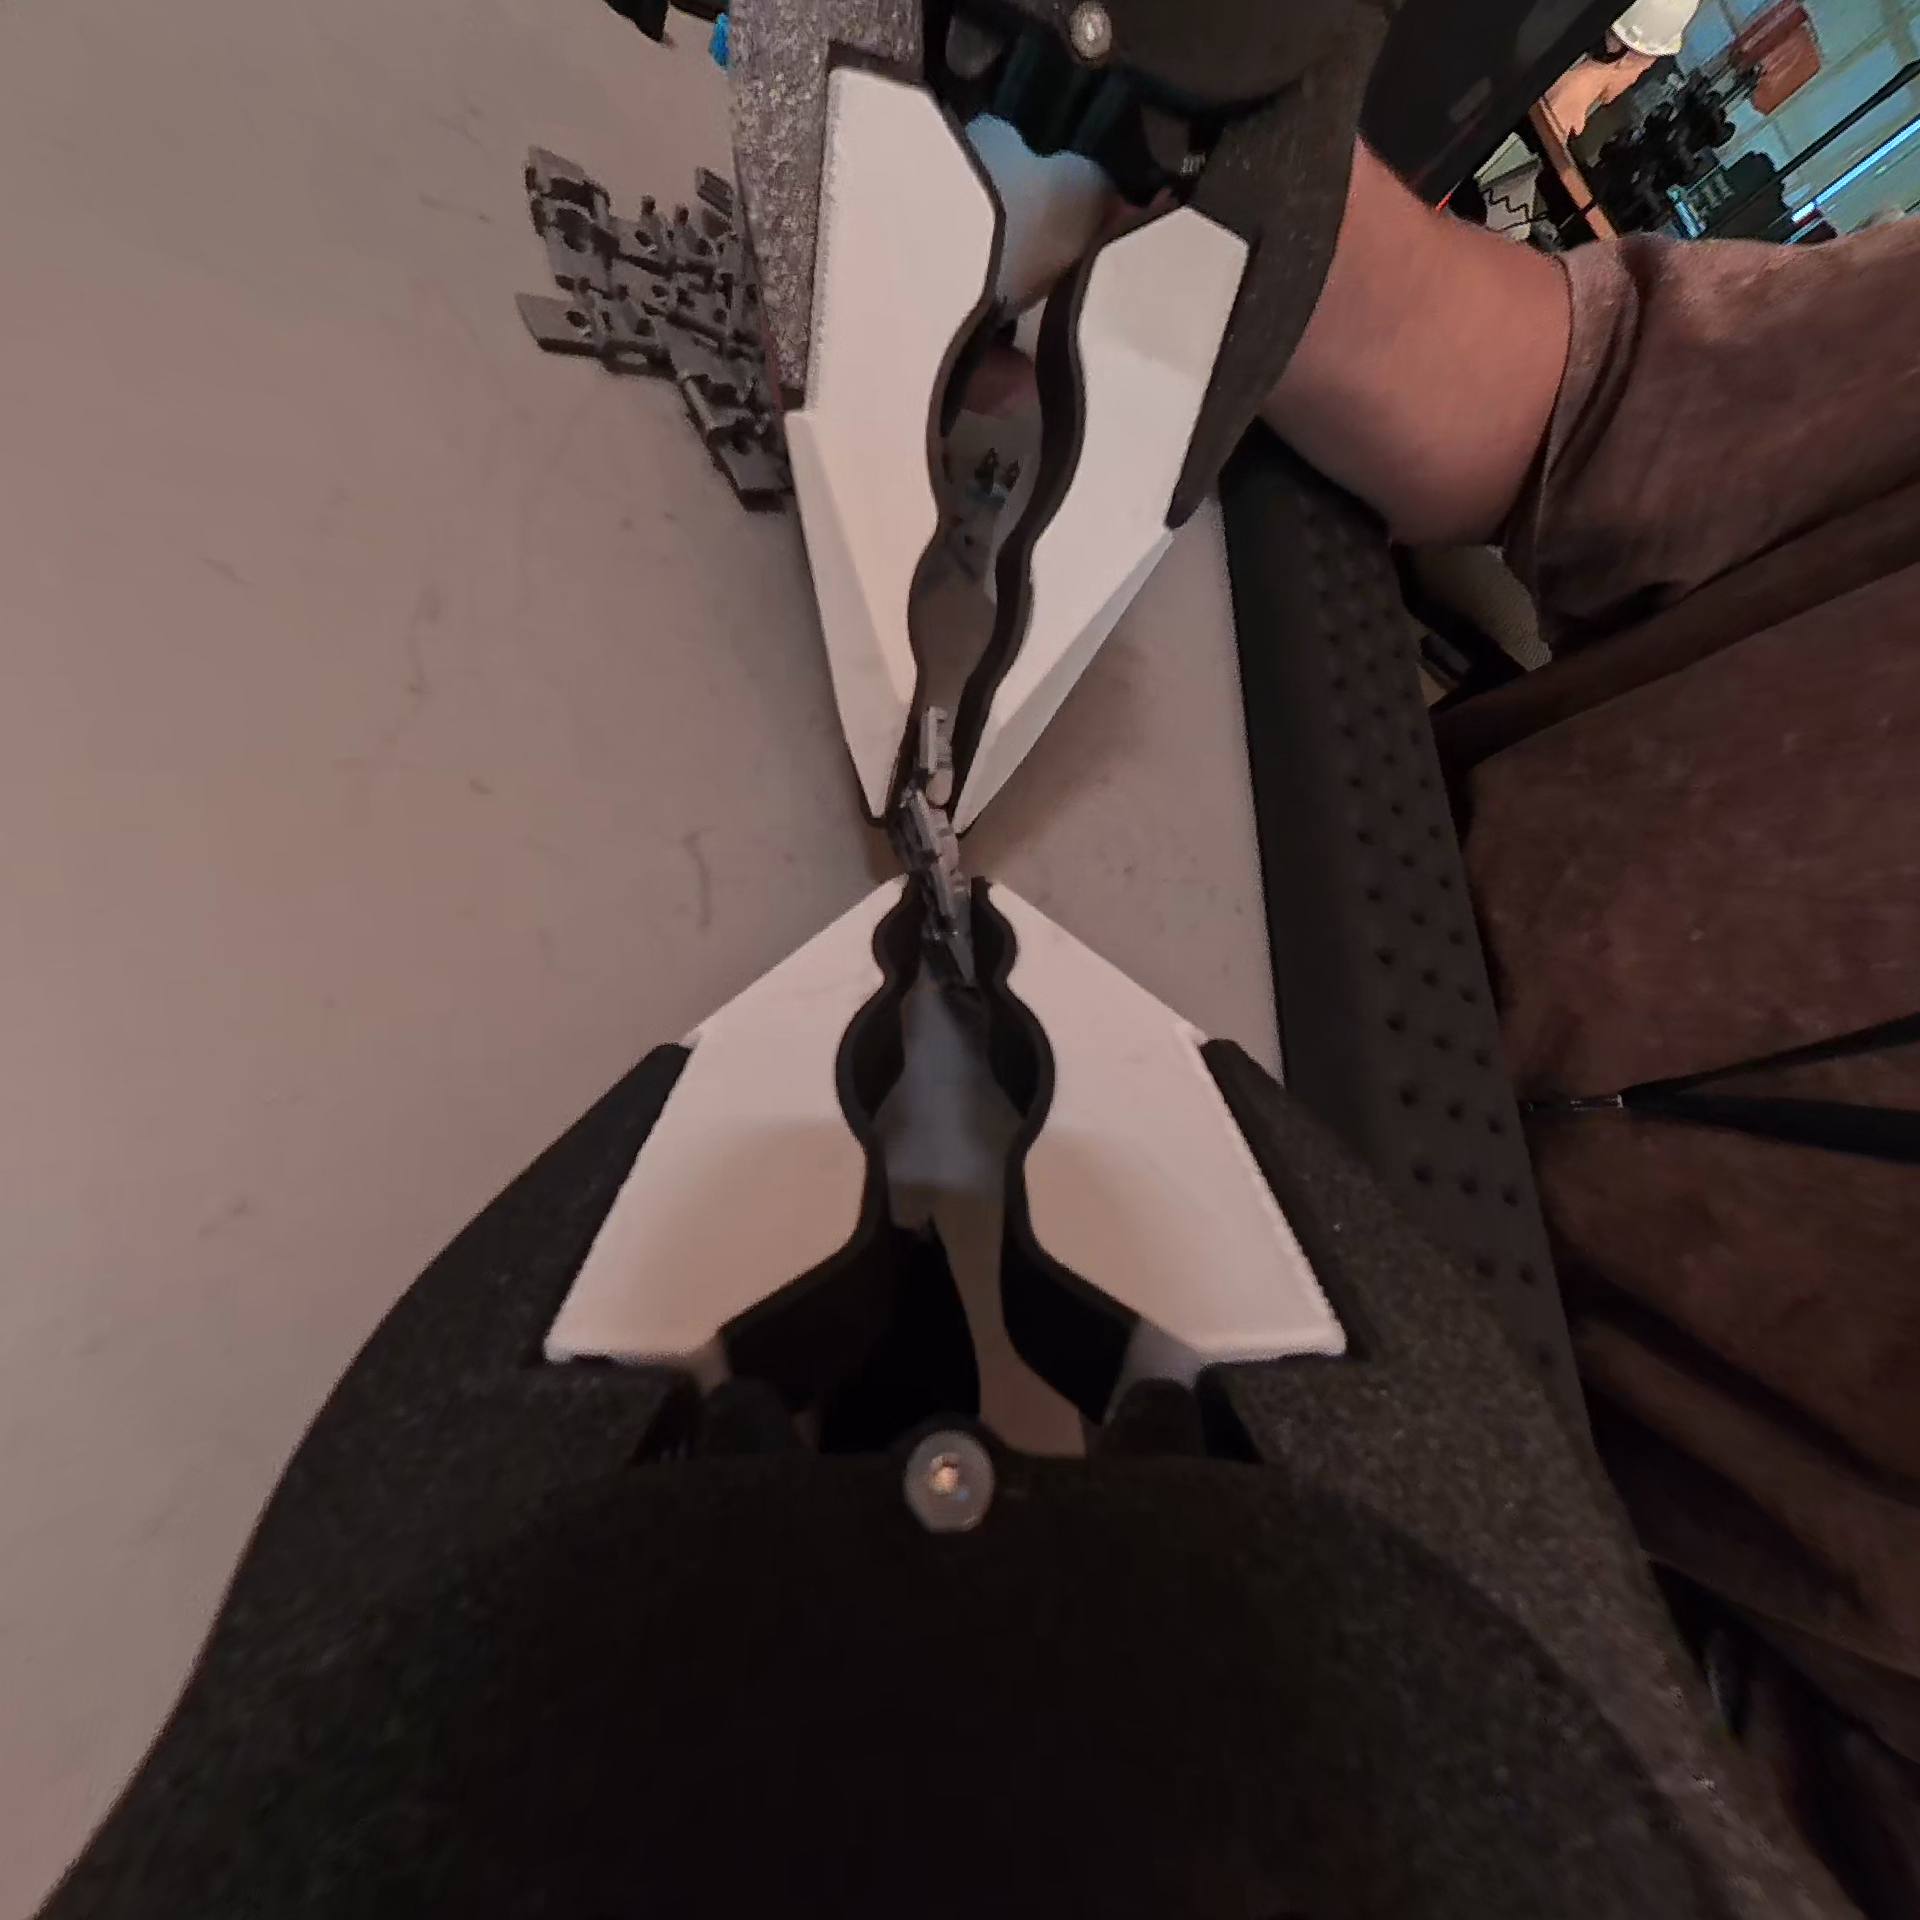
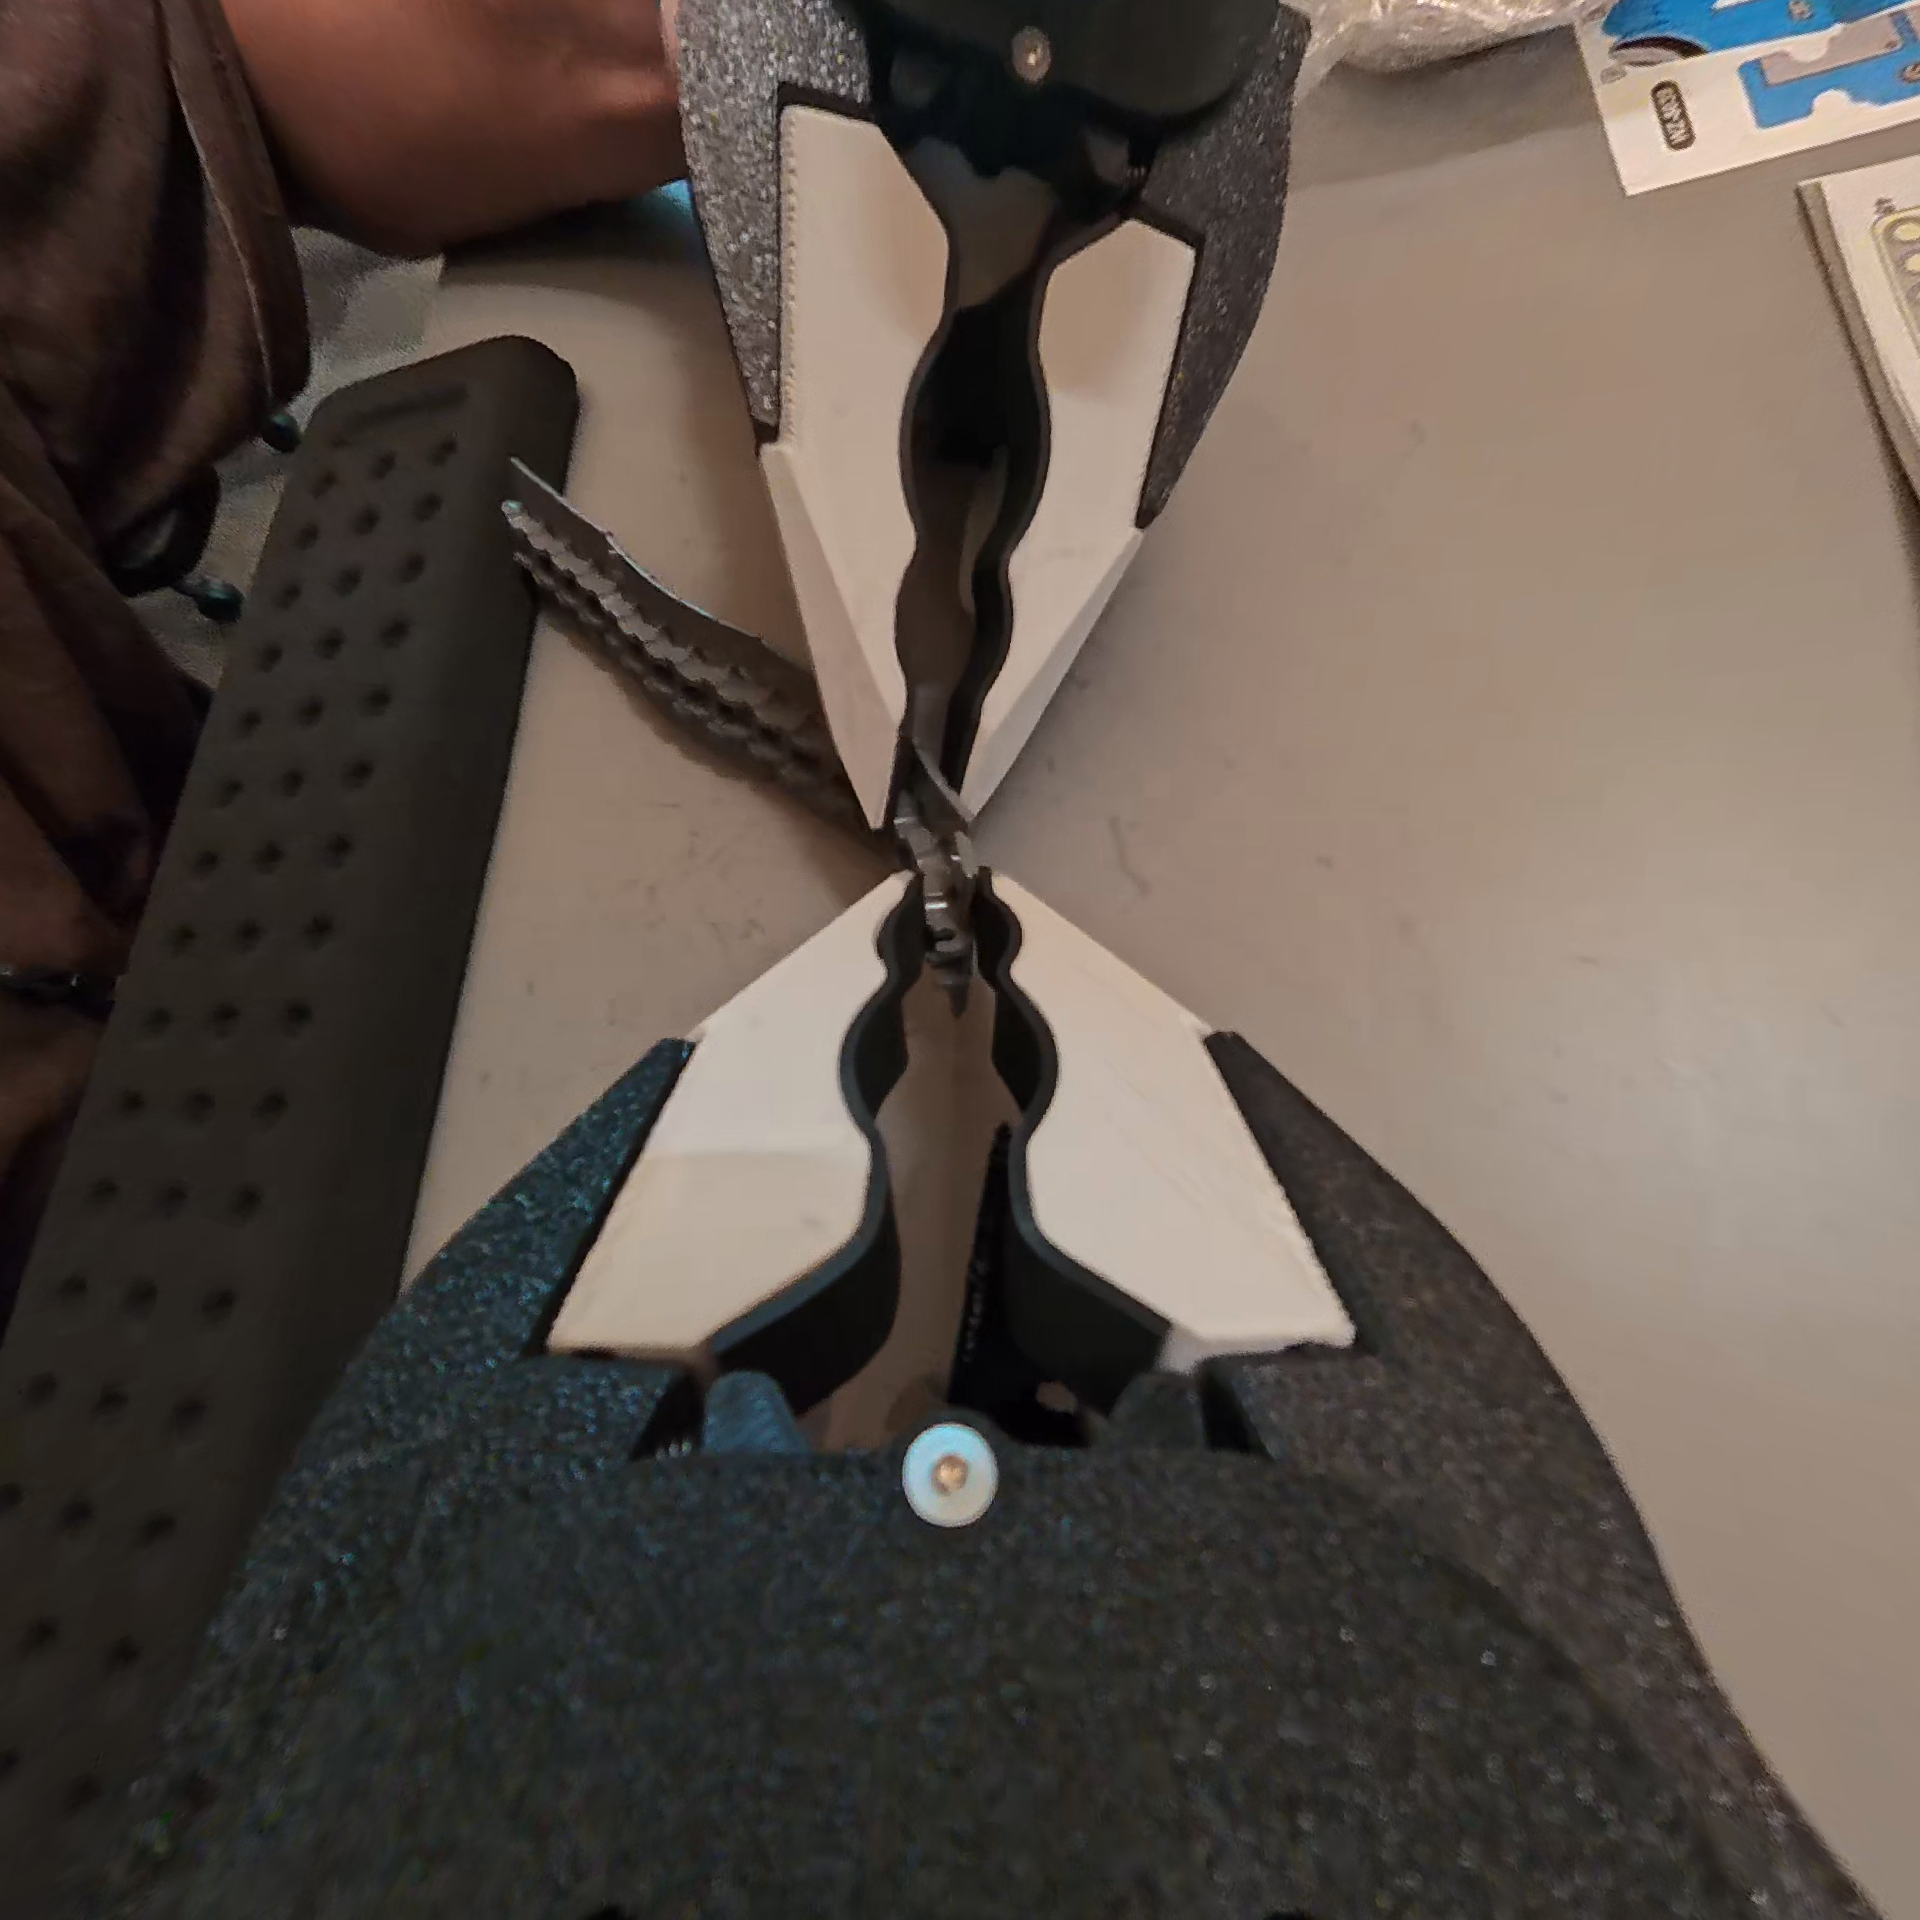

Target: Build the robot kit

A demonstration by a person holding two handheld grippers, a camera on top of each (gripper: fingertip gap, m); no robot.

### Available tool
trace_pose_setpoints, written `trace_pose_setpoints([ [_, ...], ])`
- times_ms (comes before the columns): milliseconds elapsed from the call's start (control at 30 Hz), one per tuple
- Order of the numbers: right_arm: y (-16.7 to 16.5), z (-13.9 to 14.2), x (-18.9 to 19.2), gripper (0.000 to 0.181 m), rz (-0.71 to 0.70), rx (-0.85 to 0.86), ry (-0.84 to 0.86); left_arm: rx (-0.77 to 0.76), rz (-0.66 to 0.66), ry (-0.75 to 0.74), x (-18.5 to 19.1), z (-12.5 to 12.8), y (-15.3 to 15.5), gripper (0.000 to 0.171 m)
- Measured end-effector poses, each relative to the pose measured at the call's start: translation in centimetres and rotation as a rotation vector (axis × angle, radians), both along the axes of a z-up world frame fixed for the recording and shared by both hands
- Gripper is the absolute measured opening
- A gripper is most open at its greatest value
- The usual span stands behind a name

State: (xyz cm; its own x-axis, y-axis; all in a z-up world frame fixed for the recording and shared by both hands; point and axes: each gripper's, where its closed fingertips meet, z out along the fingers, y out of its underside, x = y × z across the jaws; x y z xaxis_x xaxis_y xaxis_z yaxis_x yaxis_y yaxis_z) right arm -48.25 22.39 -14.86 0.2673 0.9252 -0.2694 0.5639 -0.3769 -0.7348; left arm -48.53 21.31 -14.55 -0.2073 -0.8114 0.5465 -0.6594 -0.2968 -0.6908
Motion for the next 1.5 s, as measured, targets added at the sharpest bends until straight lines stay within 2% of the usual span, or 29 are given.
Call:
trace_pose_setpoints([
  [200,-0.8,0.1,-0.4,0.009,0.028,-0.079,0.039,0.04,-0.047,-0.017,-0.3,0.1,-0.8,0.008],
  [333,-1.7,1.2,-0.5,0.01,0.067,-0.177,0.152,0.099,-0.086,-0.091,-0.2,1.0,-1.5,0.008],
  [633,-2.3,2.8,-0.6,0.008,0.085,-0.182,0.216,0.085,-0.109,-0.178,-0.2,2.4,-2.0,0.008],
  [733,-2.3,1.8,-0.6,0.008,0.08,-0.156,0.149,0.05,-0.102,-0.107,-0.1,1.5,-1.9,0.008],
  [900,-1.4,2.1,-0.3,0.008,0.042,-0.067,0.084,-0.078,-0.051,-0.135,0.3,2.5,-1.2,0.016],
  [1133,-1.1,2.1,0.1,0.009,0.008,0.003,0.013,-0.07,-0.006,-0.141,0.9,2.6,-0.8,0.014],
  [1300,-0.2,2.1,0.9,0.009,-0.052,0.05,-0.032,0.023,0.093,-0.148,1.8,2.5,0.2,0.013],
  [1500,0.1,1.0,1.5,0.009,-0.078,0.048,-0.085,0.241,0.181,-0.172,2.1,3.1,1.4,0.017],
])
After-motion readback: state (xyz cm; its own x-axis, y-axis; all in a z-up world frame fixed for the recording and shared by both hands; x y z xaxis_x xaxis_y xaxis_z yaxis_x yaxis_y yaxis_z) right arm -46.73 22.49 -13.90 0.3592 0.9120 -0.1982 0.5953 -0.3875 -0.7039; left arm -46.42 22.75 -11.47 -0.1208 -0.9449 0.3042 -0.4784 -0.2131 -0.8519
